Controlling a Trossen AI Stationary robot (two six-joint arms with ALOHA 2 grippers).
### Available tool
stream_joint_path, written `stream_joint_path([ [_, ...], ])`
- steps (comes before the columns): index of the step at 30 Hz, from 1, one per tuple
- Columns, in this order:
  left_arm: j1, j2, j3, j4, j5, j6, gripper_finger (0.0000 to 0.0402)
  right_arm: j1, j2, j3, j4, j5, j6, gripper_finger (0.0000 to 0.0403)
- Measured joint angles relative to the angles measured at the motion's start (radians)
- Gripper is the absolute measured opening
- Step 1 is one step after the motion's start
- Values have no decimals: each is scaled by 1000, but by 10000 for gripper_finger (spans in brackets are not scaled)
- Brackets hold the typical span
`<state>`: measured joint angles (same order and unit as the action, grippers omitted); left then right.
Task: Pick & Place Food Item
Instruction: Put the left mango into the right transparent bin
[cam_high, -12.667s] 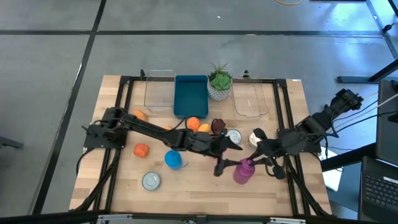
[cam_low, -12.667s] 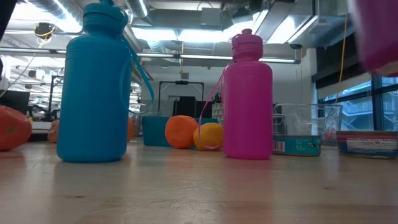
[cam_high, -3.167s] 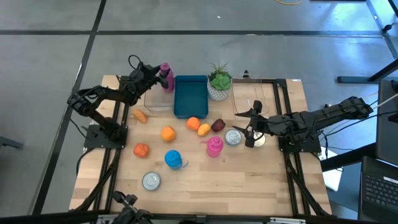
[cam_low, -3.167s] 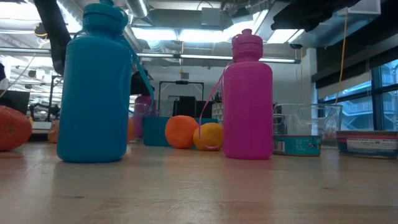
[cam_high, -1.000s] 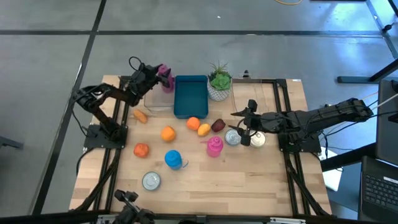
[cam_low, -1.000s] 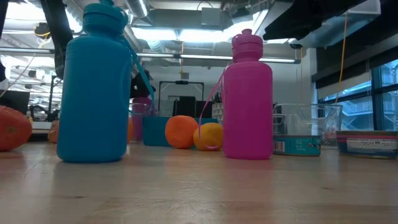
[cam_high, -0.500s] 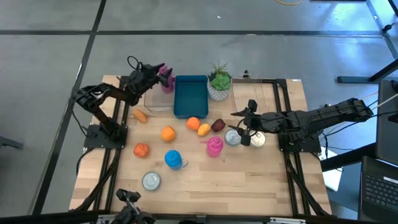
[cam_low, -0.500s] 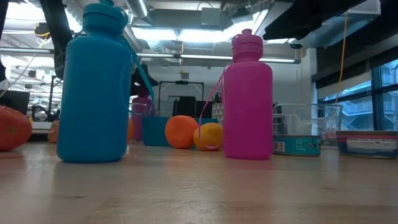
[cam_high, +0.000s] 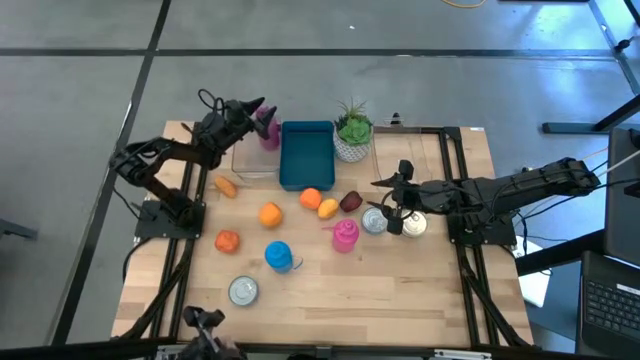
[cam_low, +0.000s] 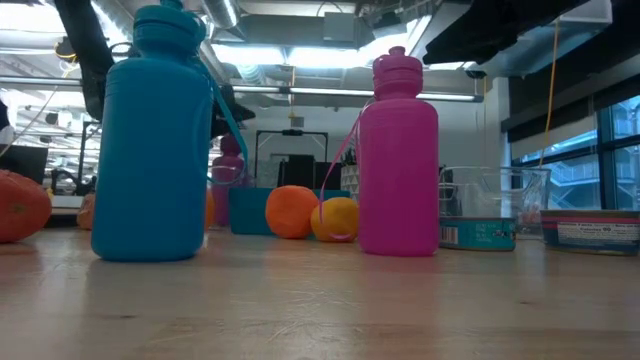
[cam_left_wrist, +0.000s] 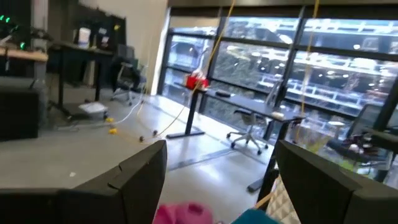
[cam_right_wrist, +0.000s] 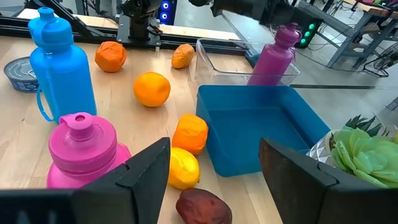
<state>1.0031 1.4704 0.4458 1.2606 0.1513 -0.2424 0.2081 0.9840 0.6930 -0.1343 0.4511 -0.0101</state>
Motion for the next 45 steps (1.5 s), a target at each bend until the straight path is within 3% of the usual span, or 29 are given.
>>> stream_joint_path([
  [8, -14, -131, 0, 0, 13, -1, 292, 0, 0, 0, 14, 1, 0, 242],
  [14, -34, -245, 0, -17, 157, -31, 292, 0, 0, 0, 33, 1, -1, 242],
  [18, -72, -342, 0, -128, 242, -27, 292, 0, 0, 0, 47, 2, -1, 242],
  [24, -190, -533, 0, -351, 264, 31, 292, 0, 0, 0, 53, 2, -1, 242],
  [36, -474, -930, 0, -779, 84, 160, 292, 0, 0, 0, 53, 1, 1, 242],
  [45, -704, -1067, 0, -980, -134, 274, 292, 0, 0, 0, 80, 1, 54, 242],
])
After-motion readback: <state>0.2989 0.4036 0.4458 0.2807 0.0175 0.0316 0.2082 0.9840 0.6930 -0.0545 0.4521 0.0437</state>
